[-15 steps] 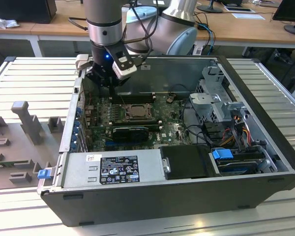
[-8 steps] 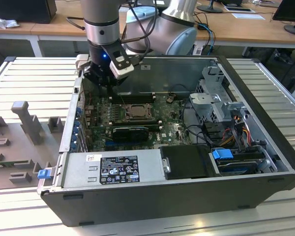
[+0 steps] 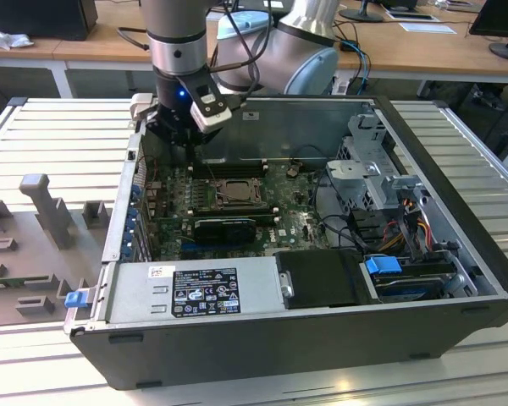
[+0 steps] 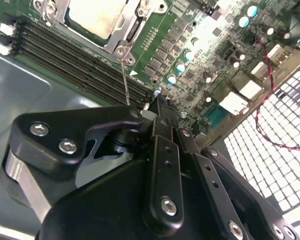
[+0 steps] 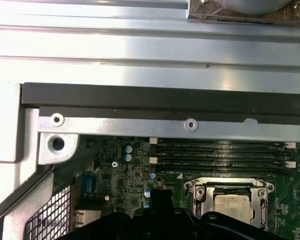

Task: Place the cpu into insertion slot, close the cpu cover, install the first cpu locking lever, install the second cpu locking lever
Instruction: 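Install the first cpu locking lever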

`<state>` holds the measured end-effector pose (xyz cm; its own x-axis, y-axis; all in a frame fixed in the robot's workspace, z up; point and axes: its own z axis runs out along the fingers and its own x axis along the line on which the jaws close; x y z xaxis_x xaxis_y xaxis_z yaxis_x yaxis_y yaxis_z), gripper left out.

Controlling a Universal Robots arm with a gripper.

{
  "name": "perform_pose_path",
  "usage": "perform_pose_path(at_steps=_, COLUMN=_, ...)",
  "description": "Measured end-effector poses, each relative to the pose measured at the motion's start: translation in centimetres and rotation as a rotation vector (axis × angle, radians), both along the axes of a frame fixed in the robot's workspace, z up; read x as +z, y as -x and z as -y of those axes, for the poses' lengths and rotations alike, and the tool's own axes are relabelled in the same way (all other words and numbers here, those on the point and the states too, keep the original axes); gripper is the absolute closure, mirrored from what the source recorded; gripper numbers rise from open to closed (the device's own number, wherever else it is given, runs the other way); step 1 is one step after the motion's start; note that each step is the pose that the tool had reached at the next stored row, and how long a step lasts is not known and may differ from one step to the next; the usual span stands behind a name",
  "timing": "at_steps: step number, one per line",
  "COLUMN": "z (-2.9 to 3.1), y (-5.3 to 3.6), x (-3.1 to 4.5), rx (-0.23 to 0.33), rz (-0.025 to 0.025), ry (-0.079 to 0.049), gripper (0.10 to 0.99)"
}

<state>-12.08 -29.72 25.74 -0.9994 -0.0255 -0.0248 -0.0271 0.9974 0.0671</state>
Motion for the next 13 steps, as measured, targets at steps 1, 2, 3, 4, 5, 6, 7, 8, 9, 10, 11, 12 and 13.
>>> perform_pose_path(at_steps=1, z=0.00, y=-0.01, x=-0.02, rx=0.000, rz=0.0000, ry=0.000, gripper=0.980)
perform_pose_path(at_steps=2, z=-0.01, y=-0.03, x=-0.04, rx=0.000, rz=0.0001, ry=0.000, gripper=0.980)
perform_pose_path(at_steps=3, z=-0.01, y=-0.05, x=-0.07, rx=0.000, rz=0.0002, ry=0.000, gripper=0.980)
perform_pose_path(at_steps=4, z=0.00, y=-0.13, x=-0.10, rx=0.000, rz=0.0002, ry=0.000, gripper=0.980)
perform_pose_path(at_steps=5, z=-0.01, y=-0.22, x=-0.10, rx=0.000, rz=0.0001, ry=0.000, gripper=0.980)
perform_pose_path(at_steps=6, z=-0.01, y=-0.32, x=-0.11, rx=0.000, rz=0.0001, ry=0.000, gripper=0.980)
perform_pose_path(at_steps=7, z=-0.01, y=-0.47, x=-0.10, rx=0.000, rz=0.0000, ry=0.000, gripper=0.980)
perform_pose_path(at_steps=8, z=-0.01, y=-0.62, x=-0.11, rx=0.000, rz=0.0001, ry=0.000, gripper=0.980)
perform_pose_path(at_steps=9, z=-0.01, y=-0.83, x=-0.11, rx=0.000, rz=0.0001, ry=0.000, gripper=0.980)
perform_pose_path(at_steps=10, z=-0.01, y=-0.98, x=-0.11, rx=0.000, rz=0.0001, ry=0.000, gripper=0.980)
perform_pose_path(at_steps=11, z=-0.01, y=-1.17, x=-0.11, rx=0.000, rz=0.0001, ry=0.000, gripper=0.980)
perform_pose_path(at_steps=12, z=-0.01, y=-1.34, x=-0.12, rx=0.000, rz=0.0001, ry=0.000, gripper=0.980)
perform_pose_path(at_steps=13, z=-0.01, y=-1.60, x=-0.12, rx=0.000, rz=0.0002, ry=0.000, gripper=0.980)
